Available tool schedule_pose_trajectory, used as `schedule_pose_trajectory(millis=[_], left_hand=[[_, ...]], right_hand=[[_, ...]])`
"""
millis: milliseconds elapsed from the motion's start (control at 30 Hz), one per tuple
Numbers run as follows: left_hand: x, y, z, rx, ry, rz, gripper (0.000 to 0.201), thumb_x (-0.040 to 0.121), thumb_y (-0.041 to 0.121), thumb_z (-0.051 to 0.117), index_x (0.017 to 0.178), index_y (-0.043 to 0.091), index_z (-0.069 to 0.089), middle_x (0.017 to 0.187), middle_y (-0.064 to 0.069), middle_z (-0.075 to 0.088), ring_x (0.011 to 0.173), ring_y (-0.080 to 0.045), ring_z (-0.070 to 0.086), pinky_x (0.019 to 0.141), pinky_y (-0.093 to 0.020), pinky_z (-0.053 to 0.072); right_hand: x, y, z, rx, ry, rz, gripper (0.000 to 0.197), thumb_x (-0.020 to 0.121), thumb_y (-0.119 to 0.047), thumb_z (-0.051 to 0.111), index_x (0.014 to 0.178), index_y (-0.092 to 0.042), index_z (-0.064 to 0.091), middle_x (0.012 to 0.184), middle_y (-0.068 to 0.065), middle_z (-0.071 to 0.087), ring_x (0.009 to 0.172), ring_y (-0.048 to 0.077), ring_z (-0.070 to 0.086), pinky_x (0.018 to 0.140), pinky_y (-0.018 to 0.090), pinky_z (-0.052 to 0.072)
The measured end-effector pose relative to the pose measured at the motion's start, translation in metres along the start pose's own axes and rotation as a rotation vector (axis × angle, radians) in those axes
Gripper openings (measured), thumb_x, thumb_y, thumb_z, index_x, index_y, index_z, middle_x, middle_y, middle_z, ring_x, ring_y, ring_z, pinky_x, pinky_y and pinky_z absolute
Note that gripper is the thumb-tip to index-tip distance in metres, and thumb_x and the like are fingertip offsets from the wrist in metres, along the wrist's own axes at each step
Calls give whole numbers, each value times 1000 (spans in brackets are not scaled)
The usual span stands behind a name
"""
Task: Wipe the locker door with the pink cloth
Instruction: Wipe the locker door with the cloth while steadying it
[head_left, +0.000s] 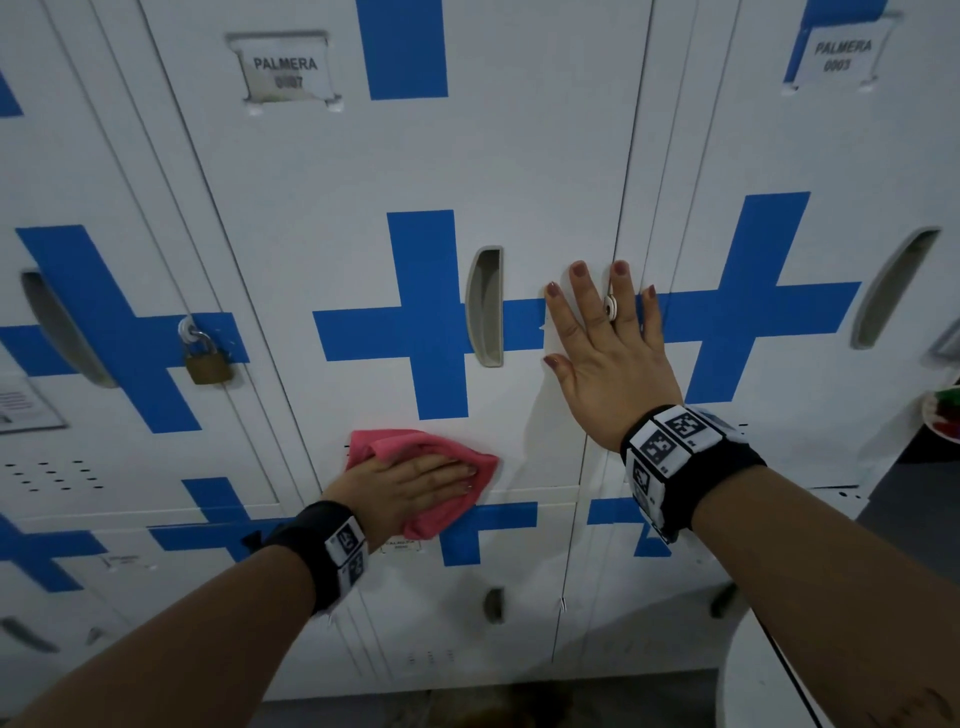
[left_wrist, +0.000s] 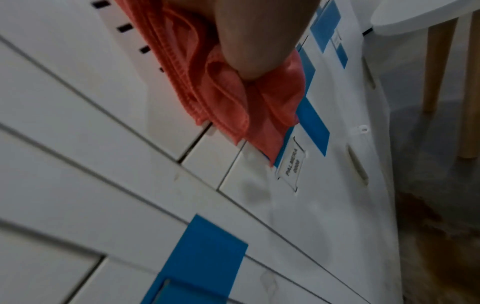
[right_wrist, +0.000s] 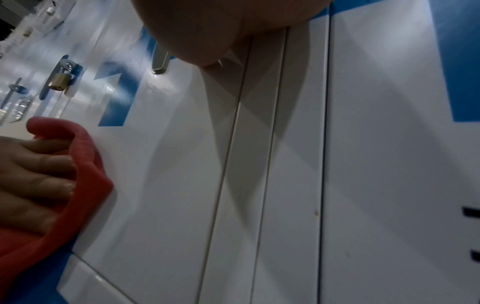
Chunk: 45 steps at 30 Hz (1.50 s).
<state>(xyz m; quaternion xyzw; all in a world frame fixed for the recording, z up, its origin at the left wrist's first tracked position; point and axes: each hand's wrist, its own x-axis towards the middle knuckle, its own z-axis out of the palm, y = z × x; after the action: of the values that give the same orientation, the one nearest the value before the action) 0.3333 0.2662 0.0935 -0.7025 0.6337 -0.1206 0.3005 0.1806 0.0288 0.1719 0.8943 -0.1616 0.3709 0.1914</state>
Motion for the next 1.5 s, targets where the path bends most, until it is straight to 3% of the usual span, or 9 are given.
schedule_pose_trajectory(millis=[167, 233, 333, 500, 733, 833, 900, 1000, 1500], left_hand=[[-26, -15, -4, 12, 65, -53, 99, 85, 6, 57, 139, 28, -23, 146, 0, -26, 131, -25, -26, 109, -45, -13], [-35, -18, -14, -2, 181, -94, 103, 62, 10, 78, 146, 27, 21, 153, -4, 13, 139, -27, 11, 110, -50, 15], [-43, -22, -23, -212, 373, -215, 82, 43, 16, 90, 120, 20, 61, 123, -2, 61, 107, -28, 60, 87, -43, 51], [-56, -32, -67, -691, 761, -692, 53, 71, 12, 76, 120, 15, 56, 118, -7, 48, 99, -20, 47, 74, -31, 53], [-54, -61, -138, -819, 1466, -949, 51, 76, -3, 52, 124, 13, 50, 123, -7, 35, 111, -13, 39, 98, -16, 34], [-25, -71, -147, -794, 1393, -843, 66, 74, 1, 62, 134, 18, 40, 140, -10, 37, 127, -25, 39, 105, -29, 37], [-5, -68, -138, -640, 1149, -750, 84, 75, 12, 65, 146, 20, 22, 154, -10, 16, 141, -33, 13, 115, -50, 15], [12, -64, -121, -513, 1007, -761, 82, 83, 14, 55, 149, 20, 8, 156, -7, -3, 141, -28, -12, 111, -57, -8], [9, -25, -65, -166, 621, -545, 96, 70, 17, 72, 146, 31, 15, 153, 1, 13, 139, -32, 11, 99, -67, 1]], right_hand=[[0, 0, -2, -3, -17, 0, 65, 98, -43, 24, 149, -25, -10, 154, -2, -25, 141, 28, -22, 113, 45, -17], [0, 0, -2, 1, -23, 2, 65, 97, -43, 24, 149, -25, -10, 155, -2, -24, 142, 28, -22, 113, 46, -17], [-1, 0, -2, 2, -21, 0, 65, 97, -43, 23, 149, -25, -10, 155, -2, -23, 142, 28, -21, 113, 46, -16], [-1, -1, -2, 6, -13, -4, 65, 97, -42, 25, 150, -24, -8, 155, -2, -22, 142, 28, -20, 114, 46, -15], [-1, -1, -2, -2, -29, 6, 65, 97, -42, 23, 150, -25, -9, 155, -2, -23, 142, 29, -20, 114, 47, -14], [-1, 0, -3, 9, -31, 2, 64, 97, -42, 23, 150, -25, -9, 155, -2, -24, 142, 29, -19, 114, 47, -14], [-1, 0, -3, 13, -26, -1, 65, 96, -42, 24, 150, -25, -9, 155, -3, -24, 142, 29, -19, 114, 46, -14], [-1, -1, -3, 13, -18, -1, 65, 96, -42, 24, 150, -24, -7, 156, -2, -23, 143, 29, -18, 114, 47, -13], [-2, -1, -9, 38, -63, 6, 64, 96, -45, 20, 149, -27, -12, 155, -4, -24, 144, 28, -14, 114, 46, -11]])
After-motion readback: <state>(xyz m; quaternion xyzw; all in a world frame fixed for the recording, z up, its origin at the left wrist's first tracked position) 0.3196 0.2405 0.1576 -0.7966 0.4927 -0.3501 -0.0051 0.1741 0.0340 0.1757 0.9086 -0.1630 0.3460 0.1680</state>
